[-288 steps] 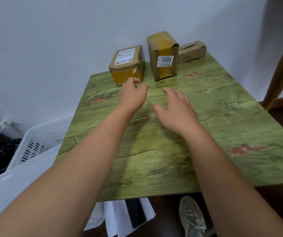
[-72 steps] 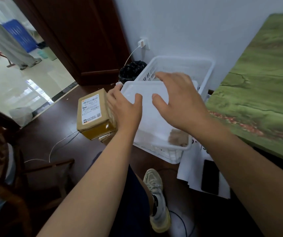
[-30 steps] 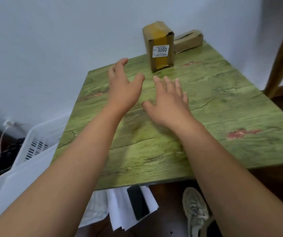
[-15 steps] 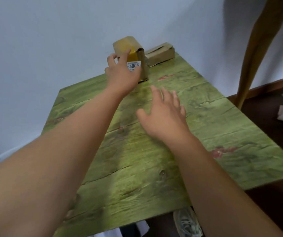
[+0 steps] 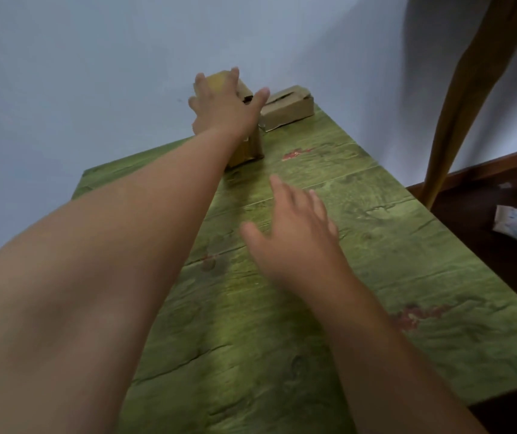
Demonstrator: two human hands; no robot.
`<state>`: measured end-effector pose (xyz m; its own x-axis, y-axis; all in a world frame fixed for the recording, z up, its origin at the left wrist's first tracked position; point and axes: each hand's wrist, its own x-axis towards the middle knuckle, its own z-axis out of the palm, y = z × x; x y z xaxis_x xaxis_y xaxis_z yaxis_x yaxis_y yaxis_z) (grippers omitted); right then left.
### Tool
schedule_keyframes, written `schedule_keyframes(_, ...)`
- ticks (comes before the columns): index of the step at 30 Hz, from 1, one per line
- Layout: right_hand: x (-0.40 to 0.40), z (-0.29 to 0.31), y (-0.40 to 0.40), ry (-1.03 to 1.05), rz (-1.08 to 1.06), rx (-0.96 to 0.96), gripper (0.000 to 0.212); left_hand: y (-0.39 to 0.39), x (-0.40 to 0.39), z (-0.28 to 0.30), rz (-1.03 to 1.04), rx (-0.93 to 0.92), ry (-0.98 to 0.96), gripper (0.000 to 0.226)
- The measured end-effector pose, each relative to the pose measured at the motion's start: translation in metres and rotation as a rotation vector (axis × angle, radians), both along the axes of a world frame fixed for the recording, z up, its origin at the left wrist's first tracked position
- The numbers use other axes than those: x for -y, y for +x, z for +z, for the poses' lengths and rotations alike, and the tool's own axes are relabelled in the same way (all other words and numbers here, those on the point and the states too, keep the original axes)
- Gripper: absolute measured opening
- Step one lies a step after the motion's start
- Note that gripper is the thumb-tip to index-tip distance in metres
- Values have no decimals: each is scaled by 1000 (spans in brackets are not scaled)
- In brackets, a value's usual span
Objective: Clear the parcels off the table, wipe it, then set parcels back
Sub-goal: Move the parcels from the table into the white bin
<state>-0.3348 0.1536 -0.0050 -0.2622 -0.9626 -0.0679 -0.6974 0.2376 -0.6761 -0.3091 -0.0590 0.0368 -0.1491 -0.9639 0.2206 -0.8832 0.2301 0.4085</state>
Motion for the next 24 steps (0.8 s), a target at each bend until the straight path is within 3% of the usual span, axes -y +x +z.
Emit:
schedule_keyframes(3, 3, 1, 4, -9, 19, 21, 75, 6, -1, -10, 37, 8, -7, 61)
schedule_keyframes(11, -2, 3, 12, -45, 59, 59, 75, 26, -8, -12, 25, -129, -7, 67)
schedule_keyframes(19, -3, 4, 11, -77, 64, 86, 75, 44, -26, -14, 103, -700, -103, 48)
schedule_keyframes(24, -2, 5, 8, -90, 51, 130, 76, 77, -37, 7, 96, -944, -1, 55)
